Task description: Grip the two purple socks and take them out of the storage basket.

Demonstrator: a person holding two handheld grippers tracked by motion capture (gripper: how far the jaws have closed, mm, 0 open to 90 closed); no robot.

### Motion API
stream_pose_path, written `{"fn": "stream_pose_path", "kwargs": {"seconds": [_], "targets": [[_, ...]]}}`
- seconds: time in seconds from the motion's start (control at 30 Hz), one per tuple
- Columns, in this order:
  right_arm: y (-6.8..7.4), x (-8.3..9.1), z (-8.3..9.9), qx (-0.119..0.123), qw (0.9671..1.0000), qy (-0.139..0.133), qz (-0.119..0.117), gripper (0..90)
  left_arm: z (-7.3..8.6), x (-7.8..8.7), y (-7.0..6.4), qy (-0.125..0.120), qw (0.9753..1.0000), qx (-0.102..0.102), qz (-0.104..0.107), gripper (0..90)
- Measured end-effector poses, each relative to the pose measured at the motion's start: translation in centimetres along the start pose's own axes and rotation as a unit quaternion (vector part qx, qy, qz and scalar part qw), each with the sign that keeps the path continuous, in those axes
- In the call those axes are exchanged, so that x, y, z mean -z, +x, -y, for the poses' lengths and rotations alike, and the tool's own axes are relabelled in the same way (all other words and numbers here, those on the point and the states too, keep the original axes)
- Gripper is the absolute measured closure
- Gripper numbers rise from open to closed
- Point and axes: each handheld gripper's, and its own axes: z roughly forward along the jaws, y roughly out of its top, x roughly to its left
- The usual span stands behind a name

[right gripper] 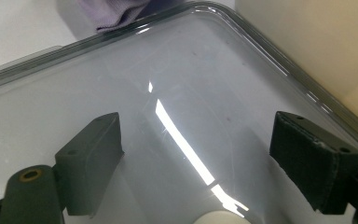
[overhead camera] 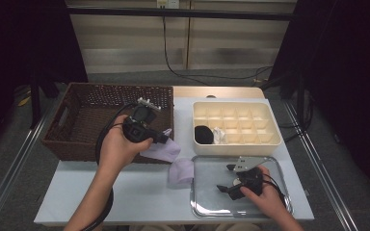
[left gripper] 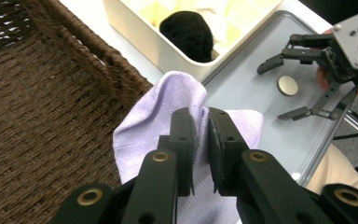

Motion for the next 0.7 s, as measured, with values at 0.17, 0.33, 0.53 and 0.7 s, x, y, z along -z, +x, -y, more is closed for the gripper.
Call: {"fn": "stream_pose_path", "kwargs": {"seconds": [0.17,0.33,0.53,0.7], "targets": [[0.0,0.0,0.0,0.0,1.0,0.0,0.0,16.5,0.4,-0.4,-0.7,0.0,1.0,-0.007,0.007,80.9],[0.0,0.0,0.0,0.0,1.0,0.0,0.0,16.5,1.0,-0.8,-1.3,-0.001,0.9999,-0.013,0.011,80.8],[0.0,0.0,0.0,-0.001,1.0,-0.001,0.0,16.5,1.7,-1.5,-1.8,-0.006,0.9998,-0.013,0.017,78.9],[0.0,0.0,0.0,-0.001,1.0,-0.001,0.0,16.5,2.5,-2.3,-1.9,0.001,0.9998,-0.018,0.011,65.4]]}}
